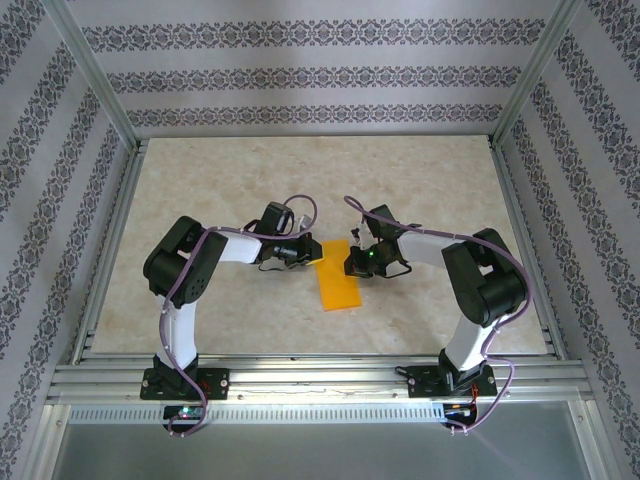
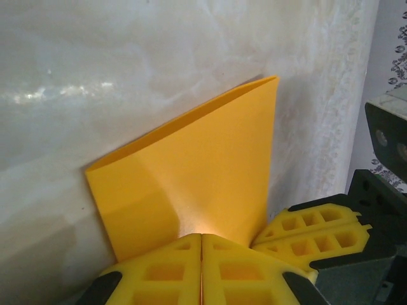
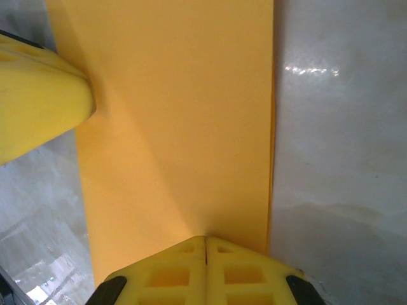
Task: Fold a paper plane with a square sheet of paper (pick it up from the middle)
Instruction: First fold the square sheet of paper in half at the center of the table.
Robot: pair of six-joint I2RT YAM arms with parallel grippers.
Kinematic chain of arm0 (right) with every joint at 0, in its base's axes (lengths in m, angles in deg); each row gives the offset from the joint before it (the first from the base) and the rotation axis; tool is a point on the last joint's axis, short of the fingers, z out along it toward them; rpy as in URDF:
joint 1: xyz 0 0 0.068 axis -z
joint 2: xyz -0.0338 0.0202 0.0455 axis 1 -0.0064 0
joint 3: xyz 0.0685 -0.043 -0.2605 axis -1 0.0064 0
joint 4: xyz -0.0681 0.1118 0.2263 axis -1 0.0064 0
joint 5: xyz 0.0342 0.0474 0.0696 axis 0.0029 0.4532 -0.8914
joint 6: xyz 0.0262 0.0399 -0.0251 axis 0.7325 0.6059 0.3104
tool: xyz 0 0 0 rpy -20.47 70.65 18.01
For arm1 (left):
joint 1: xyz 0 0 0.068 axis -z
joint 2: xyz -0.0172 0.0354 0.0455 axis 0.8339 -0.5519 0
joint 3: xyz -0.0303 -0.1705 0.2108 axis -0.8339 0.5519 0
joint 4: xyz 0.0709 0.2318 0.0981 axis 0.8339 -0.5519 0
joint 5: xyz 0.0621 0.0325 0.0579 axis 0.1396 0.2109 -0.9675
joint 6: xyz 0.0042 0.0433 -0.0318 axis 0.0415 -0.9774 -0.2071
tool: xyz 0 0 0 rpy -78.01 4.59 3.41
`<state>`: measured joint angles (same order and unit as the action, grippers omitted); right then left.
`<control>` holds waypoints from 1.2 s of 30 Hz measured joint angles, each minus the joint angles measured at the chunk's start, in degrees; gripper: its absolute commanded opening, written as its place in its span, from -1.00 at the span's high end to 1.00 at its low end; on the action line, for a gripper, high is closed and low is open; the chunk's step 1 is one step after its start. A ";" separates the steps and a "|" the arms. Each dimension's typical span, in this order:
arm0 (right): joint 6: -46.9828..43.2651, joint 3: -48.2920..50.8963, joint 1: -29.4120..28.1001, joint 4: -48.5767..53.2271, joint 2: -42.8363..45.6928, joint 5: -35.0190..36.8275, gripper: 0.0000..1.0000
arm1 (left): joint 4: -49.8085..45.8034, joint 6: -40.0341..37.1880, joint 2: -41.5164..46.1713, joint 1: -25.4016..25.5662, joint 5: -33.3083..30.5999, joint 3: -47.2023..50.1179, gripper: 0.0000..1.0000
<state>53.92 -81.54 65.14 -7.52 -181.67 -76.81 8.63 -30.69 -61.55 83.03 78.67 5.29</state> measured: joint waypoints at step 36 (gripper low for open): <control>0.00 0.42 0.39 0.59 0.63 -0.02 1.00 | -6.10 0.87 5.75 2.45 -4.52 -4.02 0.84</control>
<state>53.92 -81.12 65.54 -6.93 -181.04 -76.83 2.54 -29.81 -55.80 85.48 74.15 1.26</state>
